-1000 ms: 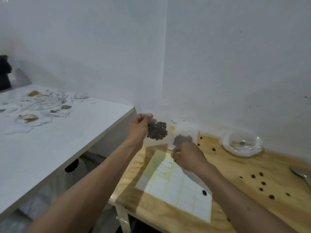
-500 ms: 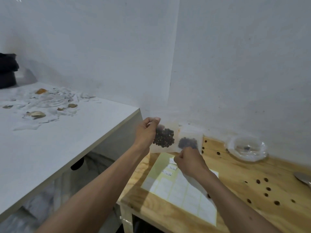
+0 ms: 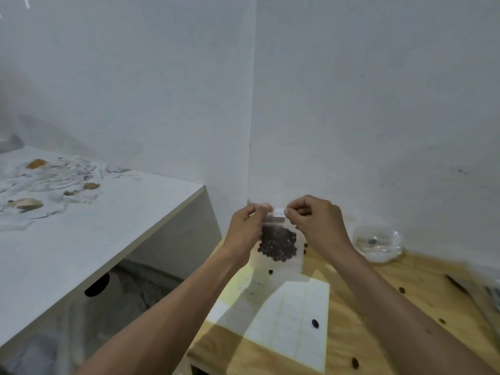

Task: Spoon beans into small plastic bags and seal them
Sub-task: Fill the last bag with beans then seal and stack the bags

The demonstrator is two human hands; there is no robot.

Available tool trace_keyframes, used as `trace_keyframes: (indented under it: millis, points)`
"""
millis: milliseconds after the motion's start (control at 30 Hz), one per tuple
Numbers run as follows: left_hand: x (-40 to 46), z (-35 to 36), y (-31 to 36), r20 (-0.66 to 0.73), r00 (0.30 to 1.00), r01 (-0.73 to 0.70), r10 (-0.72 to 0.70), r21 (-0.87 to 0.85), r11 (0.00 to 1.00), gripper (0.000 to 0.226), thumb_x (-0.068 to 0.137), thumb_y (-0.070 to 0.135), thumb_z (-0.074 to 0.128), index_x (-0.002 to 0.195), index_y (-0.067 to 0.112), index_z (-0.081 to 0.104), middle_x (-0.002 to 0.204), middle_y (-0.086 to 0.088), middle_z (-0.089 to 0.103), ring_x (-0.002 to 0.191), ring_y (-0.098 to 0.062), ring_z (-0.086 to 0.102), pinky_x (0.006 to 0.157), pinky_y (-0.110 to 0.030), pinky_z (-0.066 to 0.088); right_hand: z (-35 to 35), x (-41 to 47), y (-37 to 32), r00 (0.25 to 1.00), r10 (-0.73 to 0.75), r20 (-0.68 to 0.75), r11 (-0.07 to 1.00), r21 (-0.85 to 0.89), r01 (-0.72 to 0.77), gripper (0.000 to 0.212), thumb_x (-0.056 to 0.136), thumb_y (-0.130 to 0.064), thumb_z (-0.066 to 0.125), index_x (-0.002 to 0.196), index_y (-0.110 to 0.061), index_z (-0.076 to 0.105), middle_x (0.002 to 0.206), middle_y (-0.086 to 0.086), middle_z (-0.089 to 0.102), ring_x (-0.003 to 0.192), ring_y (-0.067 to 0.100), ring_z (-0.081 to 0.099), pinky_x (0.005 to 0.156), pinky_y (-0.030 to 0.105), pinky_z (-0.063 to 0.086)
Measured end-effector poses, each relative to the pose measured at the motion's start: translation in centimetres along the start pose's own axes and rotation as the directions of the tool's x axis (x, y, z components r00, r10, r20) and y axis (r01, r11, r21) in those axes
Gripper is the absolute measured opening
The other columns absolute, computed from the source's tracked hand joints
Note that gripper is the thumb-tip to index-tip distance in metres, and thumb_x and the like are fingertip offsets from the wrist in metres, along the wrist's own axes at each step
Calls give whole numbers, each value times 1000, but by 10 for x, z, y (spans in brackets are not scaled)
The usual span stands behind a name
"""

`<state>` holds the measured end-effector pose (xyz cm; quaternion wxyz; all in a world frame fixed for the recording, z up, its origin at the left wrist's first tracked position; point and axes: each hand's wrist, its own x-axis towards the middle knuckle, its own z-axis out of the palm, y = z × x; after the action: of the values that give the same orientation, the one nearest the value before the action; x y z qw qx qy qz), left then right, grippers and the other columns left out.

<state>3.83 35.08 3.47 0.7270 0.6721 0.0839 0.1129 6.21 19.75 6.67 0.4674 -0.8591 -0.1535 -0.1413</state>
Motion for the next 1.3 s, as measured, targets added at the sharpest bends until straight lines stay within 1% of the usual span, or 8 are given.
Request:
trace_keyframes:
  millis: [267, 433, 533, 700, 900, 1067, 1167, 1300]
  points:
    - [-7, 20, 8, 81, 996, -40, 41, -21, 999, 21, 94, 27, 72, 103, 8, 71, 93, -4, 80, 89, -18, 78, 97, -40, 51, -10, -2, 11, 996, 1, -88, 1000, 3, -1, 4, 89, -22, 73, 87, -20, 75, 76, -15, 70, 73, -1, 66, 68, 15, 52]
    - [-9, 26, 6, 46, 996, -73, 75, -31, 997, 11, 95, 14, 70, 89, 5, 71, 89, -10, 80, 85, -21, 78, 92, -33, 53, -13, -4, 15, 993, 28, -111, 998, -45, -33, 7, 88, -28, 72, 85, -24, 77, 74, -16, 71, 75, 3, 68, 73, 30, 58]
    - [-9, 29, 6, 44, 996, -72, 73, -27, 997, 12, 95, 16, 69, 90, 6, 71, 89, -7, 80, 86, -21, 78, 93, -34, 52, -13, -6, 23, 982, 66, -179, 995, -67, -79, 17, 84, -42, 75, 91, -27, 72, 89, -14, 70, 84, 8, 65, 77, 36, 56]
    - [-9, 33, 8, 44, 999, -14, 18, -86, 996, 14, 94, 17, 71, 96, 3, 73, 93, -11, 79, 82, -19, 76, 73, -26, 54, -19, -7, 31, 950, 311, -37, 900, 331, -282, 64, 74, -51, 84, 124, -20, 59, 116, -8, 64, 106, 12, 63, 89, 29, 50]
    - [-10, 43, 4, 77, 997, 16, -8, -100, 995, 18, 94, 13, 71, 98, -4, 71, 86, -15, 77, 76, -20, 74, 81, -34, 58, -22, -10, 40, 951, 301, 69, 824, 483, -296, 17, 80, -35, 83, 88, -20, 81, 84, -3, 80, 86, 19, 76, 91, 42, 59]
    - [-13, 53, 2, 54, 998, -25, 29, -71, 997, 11, 94, 9, 69, 86, 1, 71, 73, -14, 73, 71, -22, 71, 71, -26, 59, -21, -10, 47, 946, 323, 27, 822, 487, -295, 10, 84, -28, 81, 85, -18, 81, 81, -1, 79, 85, 21, 76, 91, 44, 59]
    - [-11, 60, 1, 28, 998, -56, 57, -55, 997, 15, 93, 8, 70, 86, -5, 71, 74, -22, 69, 69, -26, 68, 77, -36, 60, -20, -9, 48, 952, 298, -64, 873, 422, -244, 9, 86, -28, 78, 79, -22, 79, 75, -4, 77, 79, 16, 73, 87, 41, 60]
    - [-8, 71, 0, 6, 998, -64, 65, -32, 997, 11, 93, 8, 71, 88, -2, 72, 71, -10, 74, 65, -19, 70, 79, -40, 60, -25, -8, 53, 950, 288, -121, 896, 384, -223, 9, 88, -29, 77, 79, -27, 77, 78, -7, 76, 81, 13, 71, 86, 40, 59]
